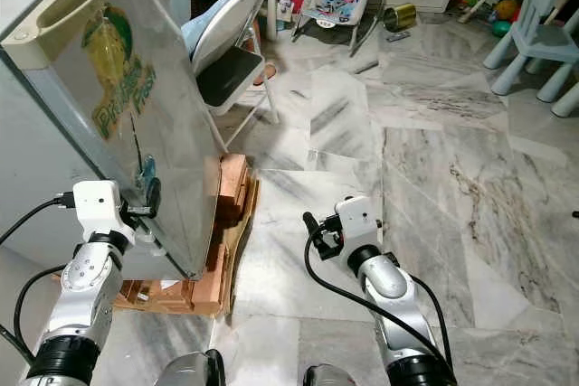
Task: Restocking fridge
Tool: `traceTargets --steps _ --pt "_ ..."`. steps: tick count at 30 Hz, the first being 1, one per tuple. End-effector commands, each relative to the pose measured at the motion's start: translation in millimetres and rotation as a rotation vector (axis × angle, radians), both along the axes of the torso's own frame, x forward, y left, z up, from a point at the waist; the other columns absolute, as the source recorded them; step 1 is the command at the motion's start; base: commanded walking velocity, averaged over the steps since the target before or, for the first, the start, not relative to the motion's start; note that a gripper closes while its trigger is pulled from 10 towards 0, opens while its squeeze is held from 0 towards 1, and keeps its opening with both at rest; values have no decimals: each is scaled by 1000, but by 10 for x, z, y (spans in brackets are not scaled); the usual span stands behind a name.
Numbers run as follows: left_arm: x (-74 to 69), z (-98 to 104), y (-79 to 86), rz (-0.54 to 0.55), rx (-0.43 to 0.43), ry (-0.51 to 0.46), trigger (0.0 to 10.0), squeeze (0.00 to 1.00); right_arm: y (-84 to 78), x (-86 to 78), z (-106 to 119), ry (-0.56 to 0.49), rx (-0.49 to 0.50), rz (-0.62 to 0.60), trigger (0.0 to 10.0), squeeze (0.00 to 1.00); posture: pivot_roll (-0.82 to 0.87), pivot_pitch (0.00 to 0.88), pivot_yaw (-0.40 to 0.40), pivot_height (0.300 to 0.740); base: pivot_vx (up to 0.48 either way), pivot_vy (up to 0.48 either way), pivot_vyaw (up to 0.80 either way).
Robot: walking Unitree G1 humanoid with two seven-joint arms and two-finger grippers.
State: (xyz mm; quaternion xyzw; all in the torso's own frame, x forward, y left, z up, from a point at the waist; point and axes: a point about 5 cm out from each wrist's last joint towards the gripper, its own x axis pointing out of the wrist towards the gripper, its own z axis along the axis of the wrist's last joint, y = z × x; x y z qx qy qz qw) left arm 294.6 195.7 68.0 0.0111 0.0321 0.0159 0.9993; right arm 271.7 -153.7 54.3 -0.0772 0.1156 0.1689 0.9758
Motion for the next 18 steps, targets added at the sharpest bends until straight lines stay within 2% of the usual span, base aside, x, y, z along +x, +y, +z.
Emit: traceTargets --steps 1,4,5,8,9,10,11,13,14,15,16,18 --pt "46 -13 -121 -65 19 17 10000 0 -3 -34 -88 46 -42 9 10000 0 -73 96 0 740 0 0 0" --pt "147 33 -160 -88 38 14 10000 0 32 -109 -212 135 -63 72 10000 0 -70 93 -1 740 0 0 0" --pt "227 91 -216 -112 48 3 10000 0 62 -164 -285 178 -74 120 10000 0 -70 91 -2 740 0 0 0" --pt "322 231 -358 -161 80 -42 10000 0 97 -229 -345 234 -73 168 10000 0 -70 91 -2 740 0 0 0" --pt "375 411 -600 -254 59 -107 10000 0 123 -273 -371 257 -77 198 10000 0 -74 87 1 740 0 0 0" --pt "375 411 -600 -254 59 -107 10000 0 123 -273 -371 257 -77 198 10000 0 -74 87 1 740 0 0 0" --pt "385 468 -686 -286 54 -128 10000 0 128 -287 -382 266 -79 205 10000 0 -74 87 1 740 0 0 0" --pt "368 612 -973 -390 65 -189 10000 0 98 -334 -457 314 -123 214 10000 0 -71 84 3 740 0 0 0" --pt "296 744 -1293 -515 57 -245 10000 0 68 -358 -501 341 -135 206 10000 0 -70 82 6 740 0 0 0" --pt "296 744 -1293 -515 57 -245 10000 0 68 -358 -501 341 -135 206 10000 0 -70 82 6 740 0 0 0" --pt "163 895 -1643 -670 4 -292 10000 0 54 -362 -512 352 -130 196 10000 0 -76 83 8 740 0 0 0" --pt "5 1042 -1920 -820 -58 -327 10000 0 51 -365 -513 361 -131 195 10000 0 -75 84 10 740 0 0 0"
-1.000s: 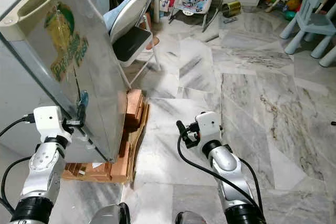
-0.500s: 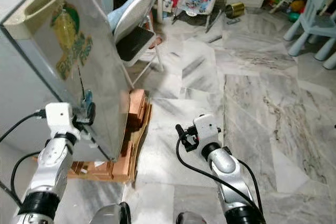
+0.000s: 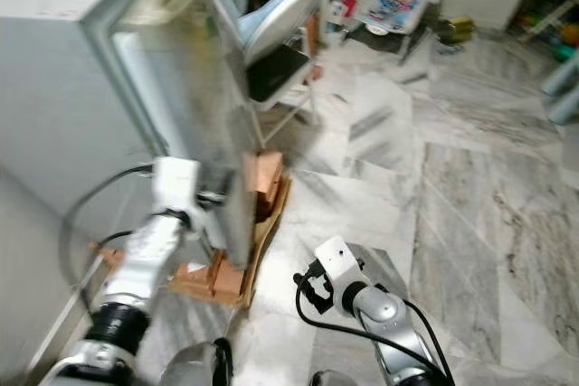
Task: Restocking fridge
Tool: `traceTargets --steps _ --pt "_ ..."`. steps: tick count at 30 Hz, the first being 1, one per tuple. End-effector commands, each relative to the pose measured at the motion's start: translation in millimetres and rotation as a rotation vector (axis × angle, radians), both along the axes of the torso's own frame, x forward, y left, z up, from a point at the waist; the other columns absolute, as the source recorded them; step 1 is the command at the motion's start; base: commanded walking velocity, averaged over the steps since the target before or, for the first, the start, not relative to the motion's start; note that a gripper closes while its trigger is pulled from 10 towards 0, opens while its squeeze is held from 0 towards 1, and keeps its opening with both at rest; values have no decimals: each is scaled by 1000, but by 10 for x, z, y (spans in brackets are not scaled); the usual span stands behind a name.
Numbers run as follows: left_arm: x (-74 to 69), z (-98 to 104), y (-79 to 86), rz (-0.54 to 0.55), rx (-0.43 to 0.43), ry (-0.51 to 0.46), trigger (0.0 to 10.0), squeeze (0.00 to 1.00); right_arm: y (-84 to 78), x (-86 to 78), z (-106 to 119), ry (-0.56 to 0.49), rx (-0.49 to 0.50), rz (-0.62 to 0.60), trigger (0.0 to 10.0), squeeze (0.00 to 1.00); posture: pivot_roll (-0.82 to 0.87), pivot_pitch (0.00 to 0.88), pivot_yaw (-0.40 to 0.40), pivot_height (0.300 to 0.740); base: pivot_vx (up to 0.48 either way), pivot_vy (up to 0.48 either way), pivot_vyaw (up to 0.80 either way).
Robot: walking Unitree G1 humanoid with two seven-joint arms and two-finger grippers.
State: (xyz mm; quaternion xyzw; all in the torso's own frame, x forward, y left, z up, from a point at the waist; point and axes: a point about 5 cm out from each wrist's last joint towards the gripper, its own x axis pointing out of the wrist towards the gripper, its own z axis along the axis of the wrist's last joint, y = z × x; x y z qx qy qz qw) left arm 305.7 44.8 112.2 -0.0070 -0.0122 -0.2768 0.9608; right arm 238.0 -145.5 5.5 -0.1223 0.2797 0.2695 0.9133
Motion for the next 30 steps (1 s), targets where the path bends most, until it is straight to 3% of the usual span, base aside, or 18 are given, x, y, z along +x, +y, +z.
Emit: traceTargets --steps 1,4,6,8,10,11,12,13,16,20,30 --pt "-172 649 -497 -283 -85 -242 10000 0 -31 -29 -25 24 -2 -10 10000 0 -75 84 10 740 0 0 0" --pt "-221 682 -606 -337 -101 -245 10000 0 -27 -28 -28 28 1 -7 10000 0 -69 84 10 740 0 0 0" --pt "-143 605 -566 -287 -60 -236 10000 0 -19 -24 -32 31 1 1 10000 0 -72 84 13 740 0 0 0" --pt "2 519 -394 -166 -29 -211 10000 0 -8 -19 -39 34 0 10 10000 0 -78 88 15 740 0 0 0" --pt "92 509 -87 -33 -47 -180 10000 0 -2 -22 -51 39 2 1 10000 0 -72 89 16 740 0 0 0" --pt "99 486 -15 -7 -37 -175 10000 0 -1 -22 -52 38 4 -1 10000 0 -72 89 16 740 0 0 0" --pt "99 486 -15 -7 -37 -175 10000 0 -1 -22 -52 38 4 -1 10000 0 -72 89 16 740 0 0 0" --pt "91 426 113 31 -10 -173 10000 0 7 -16 -48 26 6 -1 10000 0 -60 91 20 740 0 0 0" --pt "44 334 244 65 38 -138 10000 0 21 -1 -34 8 10 -4 10000 0 -62 89 21 740 0 0 0" --pt "-76 220 402 119 17 -94 10000 0 55 40 0 -9 24 -16 10000 0 -54 82 20 740 0 -219 0" --pt "-122 108 479 161 50 -56 10000 0 109 41 3 -11 23 14 10000 0 -51 79 19 740 0 -411 0"
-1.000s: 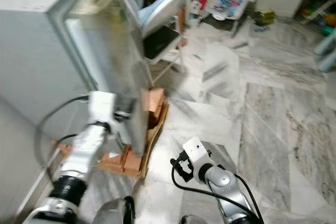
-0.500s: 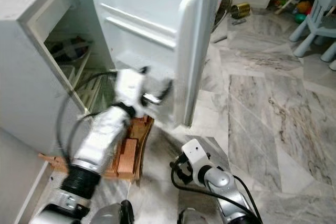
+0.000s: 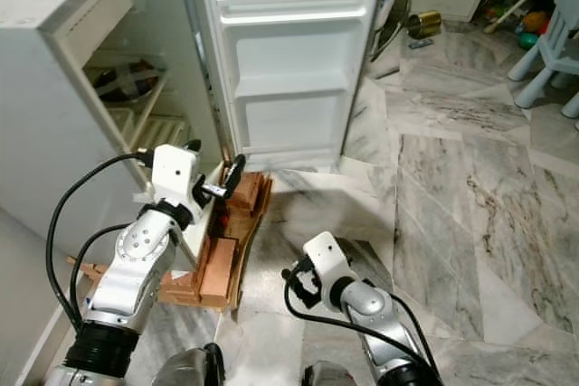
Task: Restocking fridge
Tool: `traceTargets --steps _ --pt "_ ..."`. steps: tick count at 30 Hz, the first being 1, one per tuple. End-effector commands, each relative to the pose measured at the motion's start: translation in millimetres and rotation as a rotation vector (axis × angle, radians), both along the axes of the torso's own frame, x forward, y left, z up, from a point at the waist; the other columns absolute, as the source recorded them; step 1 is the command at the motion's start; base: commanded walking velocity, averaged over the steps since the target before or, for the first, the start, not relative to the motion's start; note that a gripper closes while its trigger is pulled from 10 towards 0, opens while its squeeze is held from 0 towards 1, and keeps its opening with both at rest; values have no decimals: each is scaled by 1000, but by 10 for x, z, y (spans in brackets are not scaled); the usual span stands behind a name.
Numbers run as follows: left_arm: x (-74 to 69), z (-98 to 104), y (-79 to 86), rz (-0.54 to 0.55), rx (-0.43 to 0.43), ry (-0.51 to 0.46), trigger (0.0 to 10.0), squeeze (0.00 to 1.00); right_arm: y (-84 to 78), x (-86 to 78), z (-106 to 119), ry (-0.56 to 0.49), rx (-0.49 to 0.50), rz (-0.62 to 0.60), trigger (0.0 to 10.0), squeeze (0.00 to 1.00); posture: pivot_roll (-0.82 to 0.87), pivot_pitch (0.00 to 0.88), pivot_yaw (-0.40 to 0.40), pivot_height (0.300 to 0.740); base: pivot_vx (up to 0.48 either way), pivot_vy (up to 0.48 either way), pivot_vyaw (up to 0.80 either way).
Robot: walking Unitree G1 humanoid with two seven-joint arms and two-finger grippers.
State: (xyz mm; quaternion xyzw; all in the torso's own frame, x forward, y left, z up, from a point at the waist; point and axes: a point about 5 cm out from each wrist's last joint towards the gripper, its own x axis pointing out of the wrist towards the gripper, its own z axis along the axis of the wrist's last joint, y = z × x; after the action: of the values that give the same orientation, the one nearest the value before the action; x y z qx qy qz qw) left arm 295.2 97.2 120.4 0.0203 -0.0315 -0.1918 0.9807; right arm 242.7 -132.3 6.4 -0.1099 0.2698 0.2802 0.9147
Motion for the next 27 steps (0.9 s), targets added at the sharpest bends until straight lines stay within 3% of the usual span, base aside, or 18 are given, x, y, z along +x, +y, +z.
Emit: traceTargets --steps 1,7,11,16,19,22,25,27 --pt "-12 34 -41 -10 19 -5 10000 0 -28 -3 -8 -2 -16 -2 10000 0 -48 76 16 740 0 -431 0" --pt "13 26 34 8 46 -1 10000 0 0 9 15 -19 -17 3 10000 0 -49 78 19 740 0 -426 0" --pt "-12 -34 80 27 82 29 10000 0 35 38 87 -55 37 -11 10000 0 -29 87 30 740 289 -379 0" --pt "-150 -135 208 64 146 73 10000 0 70 137 257 -169 77 -42 10000 0 8 98 29 740 380 -288 0" --pt "-226 -211 332 126 156 98 10000 0 35 235 406 -278 98 -112 10000 0 3 99 23 740 409 -247 0" --pt "-338 -341 575 296 171 119 10000 0 -42 316 562 -362 141 -209 10000 0 -6 99 19 740 414 0 0" --pt "-464 -371 821 479 104 126 10000 0 -153 327 662 -400 216 -360 10000 0 -12 101 21 740 411 -241 0" --pt "-479 -370 854 502 97 128 10000 0 -159 321 668 -405 220 -368 10000 0 -12 101 21 740 411 -242 0"
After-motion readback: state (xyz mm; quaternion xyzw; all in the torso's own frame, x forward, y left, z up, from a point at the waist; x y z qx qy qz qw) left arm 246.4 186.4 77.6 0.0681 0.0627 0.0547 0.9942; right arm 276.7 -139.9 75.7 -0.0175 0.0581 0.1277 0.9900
